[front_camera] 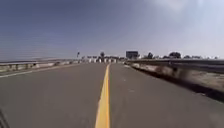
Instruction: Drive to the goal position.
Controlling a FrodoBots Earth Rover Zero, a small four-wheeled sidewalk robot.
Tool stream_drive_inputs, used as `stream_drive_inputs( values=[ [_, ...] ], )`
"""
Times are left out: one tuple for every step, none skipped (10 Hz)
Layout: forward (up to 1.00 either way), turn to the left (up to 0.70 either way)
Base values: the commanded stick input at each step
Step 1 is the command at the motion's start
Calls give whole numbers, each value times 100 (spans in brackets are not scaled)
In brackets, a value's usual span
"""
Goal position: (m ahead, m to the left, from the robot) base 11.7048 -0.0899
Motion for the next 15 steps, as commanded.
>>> stream_drive_inputs(
  values=[
    [50, 0],
    [50, 0],
    [50, 0],
    [50, 0],
    [50, 0],
    [50, 0],
    [50, 0],
    [50, 0],
    [50, 0],
    [50, 0],
    [50, 0],
    [50, 0],
    [50, 0],
    [50, 0],
    [50, 0]
  ],
)
